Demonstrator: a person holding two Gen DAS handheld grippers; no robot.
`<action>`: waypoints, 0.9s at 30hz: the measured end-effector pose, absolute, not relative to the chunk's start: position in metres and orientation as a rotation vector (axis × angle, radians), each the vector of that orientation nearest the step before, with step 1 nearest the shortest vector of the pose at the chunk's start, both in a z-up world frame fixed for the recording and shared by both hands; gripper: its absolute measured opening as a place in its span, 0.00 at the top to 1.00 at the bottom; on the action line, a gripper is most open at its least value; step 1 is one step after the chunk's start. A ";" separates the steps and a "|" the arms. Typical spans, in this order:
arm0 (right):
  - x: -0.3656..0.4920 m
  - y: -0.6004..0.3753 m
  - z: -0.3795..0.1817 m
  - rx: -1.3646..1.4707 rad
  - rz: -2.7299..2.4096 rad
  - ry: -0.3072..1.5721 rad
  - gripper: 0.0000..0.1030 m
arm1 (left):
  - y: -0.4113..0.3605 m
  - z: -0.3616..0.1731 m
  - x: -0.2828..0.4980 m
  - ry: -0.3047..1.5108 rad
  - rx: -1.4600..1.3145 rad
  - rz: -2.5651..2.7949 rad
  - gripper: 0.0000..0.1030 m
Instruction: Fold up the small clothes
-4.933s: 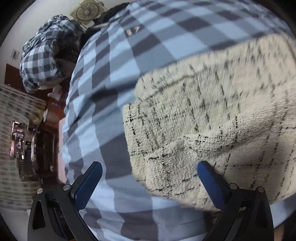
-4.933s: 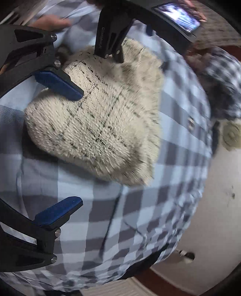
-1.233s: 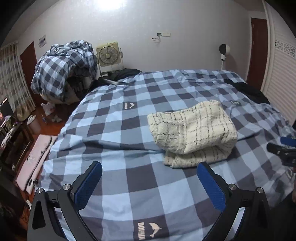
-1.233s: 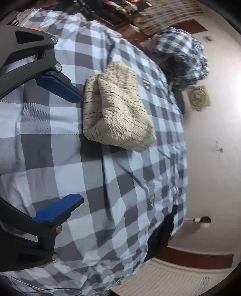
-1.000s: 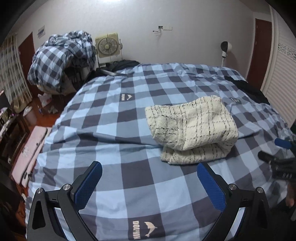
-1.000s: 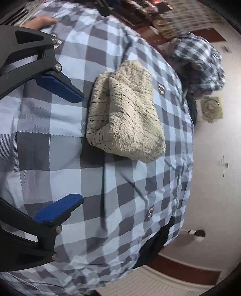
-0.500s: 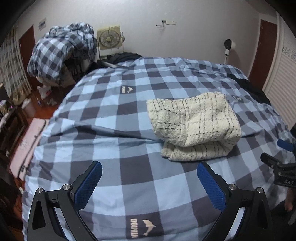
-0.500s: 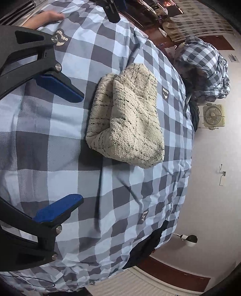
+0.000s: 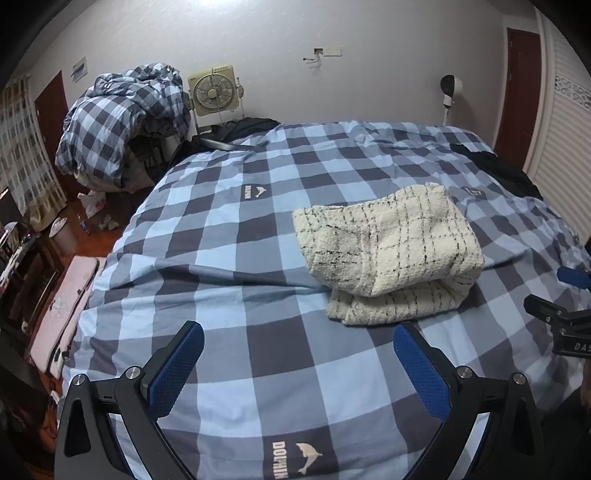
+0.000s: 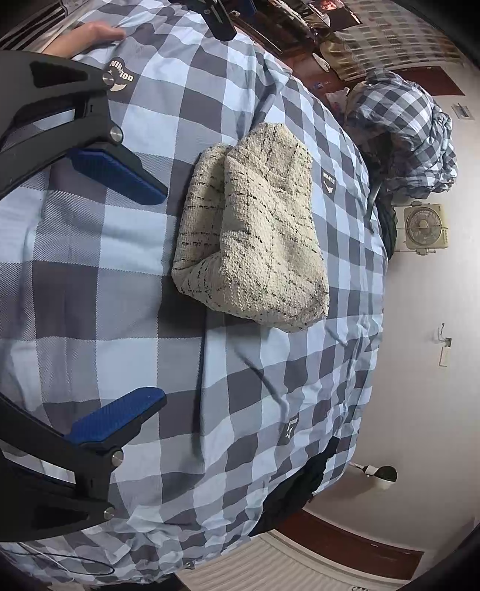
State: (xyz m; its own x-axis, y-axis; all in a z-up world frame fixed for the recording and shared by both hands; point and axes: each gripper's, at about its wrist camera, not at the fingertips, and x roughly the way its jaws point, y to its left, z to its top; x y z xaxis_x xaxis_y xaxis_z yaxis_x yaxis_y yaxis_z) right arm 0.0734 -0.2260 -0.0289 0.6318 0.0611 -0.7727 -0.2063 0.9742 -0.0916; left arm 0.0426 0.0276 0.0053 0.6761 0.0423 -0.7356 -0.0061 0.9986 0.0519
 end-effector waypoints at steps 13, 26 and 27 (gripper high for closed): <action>0.072 -0.225 -0.030 -0.179 0.149 0.880 0.05 | 0.028 0.007 0.042 0.816 0.051 0.038 0.00; 0.072 -0.224 -0.031 -0.180 0.146 0.884 0.05 | 0.025 0.008 0.041 0.806 0.070 0.036 0.00; 0.072 -0.224 -0.031 -0.181 0.146 0.885 0.05 | 0.025 0.008 0.041 0.807 0.067 0.035 0.00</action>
